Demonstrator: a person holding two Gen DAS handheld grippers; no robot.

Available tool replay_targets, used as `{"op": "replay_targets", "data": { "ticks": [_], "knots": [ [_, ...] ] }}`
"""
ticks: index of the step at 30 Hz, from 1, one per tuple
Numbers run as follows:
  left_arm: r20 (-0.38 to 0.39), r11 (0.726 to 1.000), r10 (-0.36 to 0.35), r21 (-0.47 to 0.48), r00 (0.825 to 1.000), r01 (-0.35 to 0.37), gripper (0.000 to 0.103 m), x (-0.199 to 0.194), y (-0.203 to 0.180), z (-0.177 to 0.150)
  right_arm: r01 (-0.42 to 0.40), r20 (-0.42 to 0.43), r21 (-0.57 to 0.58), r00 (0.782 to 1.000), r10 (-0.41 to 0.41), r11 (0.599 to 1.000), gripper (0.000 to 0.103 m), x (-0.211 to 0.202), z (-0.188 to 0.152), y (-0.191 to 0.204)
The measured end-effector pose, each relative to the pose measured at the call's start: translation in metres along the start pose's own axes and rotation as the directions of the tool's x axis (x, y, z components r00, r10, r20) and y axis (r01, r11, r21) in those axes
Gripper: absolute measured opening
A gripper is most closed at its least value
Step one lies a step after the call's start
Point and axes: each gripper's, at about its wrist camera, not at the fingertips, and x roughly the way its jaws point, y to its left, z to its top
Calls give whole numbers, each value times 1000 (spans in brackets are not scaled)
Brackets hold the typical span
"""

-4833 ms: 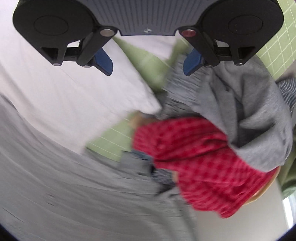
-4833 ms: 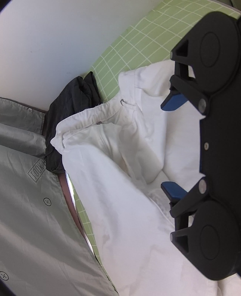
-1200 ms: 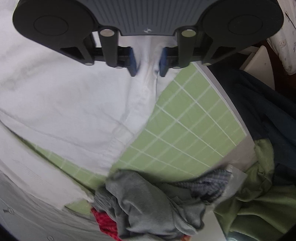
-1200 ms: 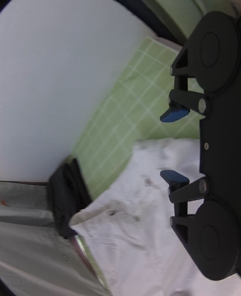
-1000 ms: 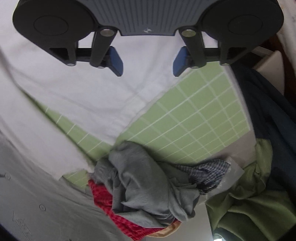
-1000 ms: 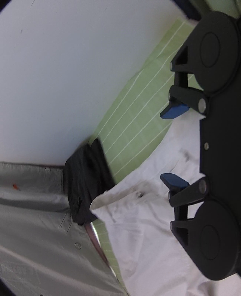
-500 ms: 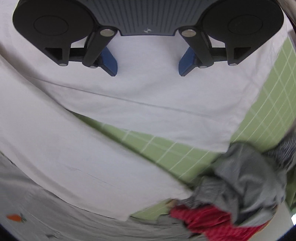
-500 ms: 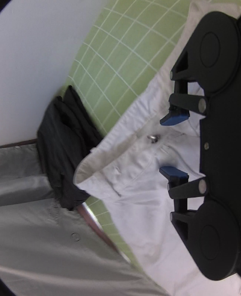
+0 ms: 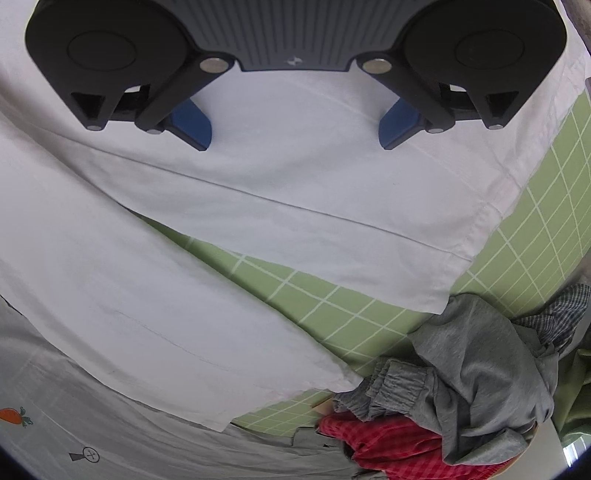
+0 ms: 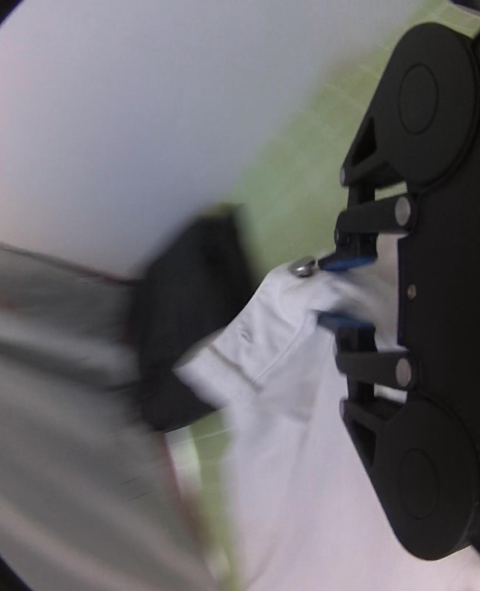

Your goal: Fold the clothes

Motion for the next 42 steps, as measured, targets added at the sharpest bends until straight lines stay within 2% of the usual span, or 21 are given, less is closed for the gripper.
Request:
{"op": "replay_targets", "data": {
  "ticks": [2, 4, 5, 8, 10, 16, 25, 28, 32, 38, 42],
  "knots": [
    [-1, 1000, -4, 5, 1000, 4, 97, -4, 1, -4, -12, -31, 59, 999, 13, 998, 45, 2, -3, -9],
    [-2, 1000, -8, 10, 1000, 8, 97, -7, 2, -8, -9, -6, 75, 1000, 10, 997, 70, -15, -4, -12],
    [-2, 1000, -10, 13, 1000, 10, 97, -9, 3, -10, -8, 13, 73, 1000, 7, 997, 75, -25, -6, -14],
    [11, 999, -32, 24, 999, 32, 97, -19, 5, -20, -42, 54, 74, 998, 38, 996, 81, -55, -16, -21],
    [29, 998, -58, 33, 998, 58, 97, -30, 8, -29, -75, 68, 84, 995, 69, 994, 88, -74, -26, -32],
    [49, 992, -115, 60, 992, 112, 97, -55, 28, -61, -110, 49, 160, 993, 103, 981, 91, -118, -76, -72],
    [34, 989, -142, 40, 989, 140, 97, -71, 77, -100, -69, -53, 202, 995, 81, 977, 92, -142, -147, -99],
    [32, 988, -149, 40, 988, 148, 97, -76, 94, -109, -72, -90, 214, 992, 93, 974, 92, -145, -166, -98],
    [34, 980, -197, 13, 980, 197, 97, -81, 117, -116, -100, -124, 234, 983, 132, 967, 92, -149, -187, -92],
    [33, 950, -299, -82, 954, 301, 97, -85, 159, -119, -133, -159, 287, 970, 184, 949, 92, -152, -203, -72],
    [42, 947, -293, -121, 955, 296, 97, -85, 186, -117, -134, -167, 296, 968, 189, 946, 96, -156, -208, -58]
  ]
}}
